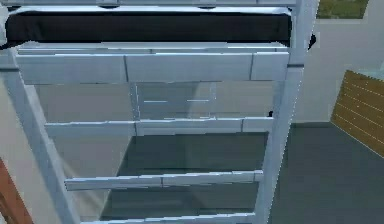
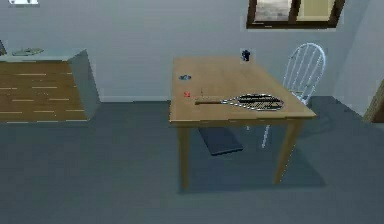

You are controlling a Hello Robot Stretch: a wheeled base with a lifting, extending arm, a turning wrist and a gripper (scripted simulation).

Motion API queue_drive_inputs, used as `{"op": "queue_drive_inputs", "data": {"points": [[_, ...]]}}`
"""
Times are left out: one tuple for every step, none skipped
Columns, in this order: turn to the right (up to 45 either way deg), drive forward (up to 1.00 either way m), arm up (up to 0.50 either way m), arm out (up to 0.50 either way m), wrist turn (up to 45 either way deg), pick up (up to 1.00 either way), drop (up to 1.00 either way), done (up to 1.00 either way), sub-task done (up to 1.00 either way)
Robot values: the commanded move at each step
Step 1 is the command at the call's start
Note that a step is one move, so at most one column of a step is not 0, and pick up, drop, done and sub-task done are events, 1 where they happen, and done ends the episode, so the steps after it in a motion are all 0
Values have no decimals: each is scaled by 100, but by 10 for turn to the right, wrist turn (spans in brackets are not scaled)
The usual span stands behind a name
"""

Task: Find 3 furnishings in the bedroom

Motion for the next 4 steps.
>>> {"op": "queue_drive_inputs", "data": {"points": [[0,0,0,0,0,0,0,0,100],[450,0,0,0,0,0,0,0,0],[390,0,0,0,0,0,0,0,0],[30,0,0,0,0,0,0,0,0]]}}
